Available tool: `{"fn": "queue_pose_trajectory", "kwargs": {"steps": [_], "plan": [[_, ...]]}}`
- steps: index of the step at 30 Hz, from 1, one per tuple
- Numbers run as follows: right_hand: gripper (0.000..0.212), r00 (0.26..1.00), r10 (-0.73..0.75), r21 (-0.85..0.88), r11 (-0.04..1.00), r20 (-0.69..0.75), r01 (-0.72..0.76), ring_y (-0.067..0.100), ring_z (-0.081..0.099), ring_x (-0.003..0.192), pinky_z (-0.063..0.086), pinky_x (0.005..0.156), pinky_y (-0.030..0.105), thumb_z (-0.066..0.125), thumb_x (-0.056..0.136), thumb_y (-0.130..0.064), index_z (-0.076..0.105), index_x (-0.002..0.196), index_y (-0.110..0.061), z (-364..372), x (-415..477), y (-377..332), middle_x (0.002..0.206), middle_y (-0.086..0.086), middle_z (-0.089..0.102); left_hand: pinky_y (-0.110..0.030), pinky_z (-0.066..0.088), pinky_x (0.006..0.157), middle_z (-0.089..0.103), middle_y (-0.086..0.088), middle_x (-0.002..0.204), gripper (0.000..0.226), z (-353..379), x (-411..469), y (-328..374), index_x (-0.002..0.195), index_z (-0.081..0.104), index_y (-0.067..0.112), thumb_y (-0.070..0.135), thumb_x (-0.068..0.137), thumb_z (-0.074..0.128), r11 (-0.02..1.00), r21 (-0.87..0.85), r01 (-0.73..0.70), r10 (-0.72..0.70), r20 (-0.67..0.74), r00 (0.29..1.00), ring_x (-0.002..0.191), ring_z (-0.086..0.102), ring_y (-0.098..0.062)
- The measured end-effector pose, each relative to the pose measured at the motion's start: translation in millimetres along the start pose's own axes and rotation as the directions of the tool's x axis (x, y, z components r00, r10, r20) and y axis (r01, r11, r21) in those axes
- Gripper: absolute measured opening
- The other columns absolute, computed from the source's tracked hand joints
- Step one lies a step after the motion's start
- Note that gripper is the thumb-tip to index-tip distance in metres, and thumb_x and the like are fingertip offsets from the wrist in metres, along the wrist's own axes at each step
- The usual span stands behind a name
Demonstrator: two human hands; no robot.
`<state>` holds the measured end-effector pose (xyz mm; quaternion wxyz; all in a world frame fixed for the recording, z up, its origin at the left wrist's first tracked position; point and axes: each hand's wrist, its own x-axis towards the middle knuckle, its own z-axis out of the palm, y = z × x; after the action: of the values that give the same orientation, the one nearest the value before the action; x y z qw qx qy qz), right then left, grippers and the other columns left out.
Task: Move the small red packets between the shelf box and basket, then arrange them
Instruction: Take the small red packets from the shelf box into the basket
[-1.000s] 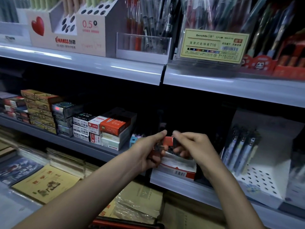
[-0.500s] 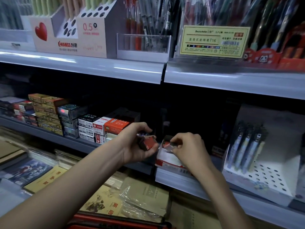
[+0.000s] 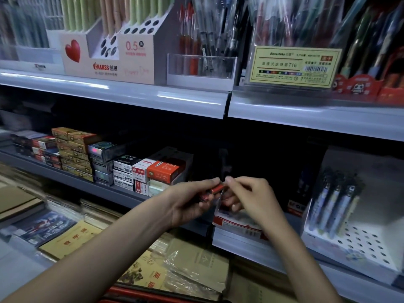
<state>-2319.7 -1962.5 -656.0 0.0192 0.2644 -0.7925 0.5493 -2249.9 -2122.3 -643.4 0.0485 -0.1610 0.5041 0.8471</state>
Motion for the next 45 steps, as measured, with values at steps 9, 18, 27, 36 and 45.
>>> {"fn": "queue_pose_trajectory", "kwargs": {"steps": [9, 18, 27, 36, 45], "plan": [[0.016, 0.990, 0.120, 0.233, 0.967, -0.074, -0.100, 0.015, 0.075, 0.070, 0.059, 0.062, 0.023, 0.074, 0.087, -0.001, 0.075, 0.096, -0.014, -12, -1, -8, 0.084, 0.010, 0.077, -0.015, 0.033, 0.040, 0.059, -0.011, 0.076, 0.010, 6, 8, -5, 0.091, 0.066, 0.007, 0.016, 0.094, 0.069, 0.999, 0.039, -0.018, 0.017, 0.015, 1.000, 0.047, 0.049, -0.008], [0.019, 0.968, -0.252, -0.633, 0.750, -0.003, 0.193, 0.013, 0.069, 0.087, 0.059, 0.075, 0.033, 0.073, 0.089, -0.017, 0.076, 0.104, -0.029, -3, 5, 22, 0.093, -0.007, 0.073, -0.043, 0.065, 0.070, 0.058, -0.036, 0.118, 0.018, -1, 7, 2, 0.116, 0.054, -0.011, -0.009, 0.100, 0.045, 0.979, -0.202, -0.025, 0.015, -0.053, 0.998, 0.094, 0.071, -0.043], [0.034, 0.990, -0.104, -0.583, 0.800, 0.100, 0.143, 0.011, 0.071, 0.085, 0.059, 0.077, 0.034, 0.061, 0.093, -0.006, 0.078, 0.106, -0.033, 0, 9, 36, 0.098, -0.010, 0.074, -0.015, 0.046, 0.039, 0.074, -0.019, 0.089, 0.020, 5, 1, -5, 0.101, 0.068, -0.005, 0.015, 0.096, 0.069, 0.991, 0.055, -0.119, 0.125, -0.120, 0.985, 0.047, 0.066, -0.013], [0.013, 0.975, 0.200, 0.291, 0.931, 0.100, -0.221, 0.020, 0.072, 0.068, 0.059, 0.060, 0.021, 0.068, 0.094, -0.005, 0.073, 0.106, -0.003, -14, 0, -4, 0.083, 0.017, 0.077, -0.018, 0.026, 0.037, 0.062, -0.010, 0.073, 0.024, 11, 7, -21, 0.096, 0.067, 0.004, 0.028, 0.094, 0.072, 0.942, 0.260, -0.214, 0.231, -0.037, 0.972, 0.047, 0.042, -0.012], [0.017, 0.981, -0.076, -0.346, 0.938, -0.181, 0.009, -0.001, 0.067, 0.074, 0.057, 0.069, 0.020, 0.084, 0.081, -0.014, 0.076, 0.091, -0.024, -18, 4, 18, 0.080, -0.012, 0.071, -0.026, 0.034, 0.048, 0.075, -0.028, 0.095, 0.014, 8, 15, -11, 0.088, 0.051, 0.007, 0.013, 0.097, 0.041, 0.950, 0.246, -0.192, 0.259, -0.281, 0.924, 0.048, 0.051, -0.020]]}}
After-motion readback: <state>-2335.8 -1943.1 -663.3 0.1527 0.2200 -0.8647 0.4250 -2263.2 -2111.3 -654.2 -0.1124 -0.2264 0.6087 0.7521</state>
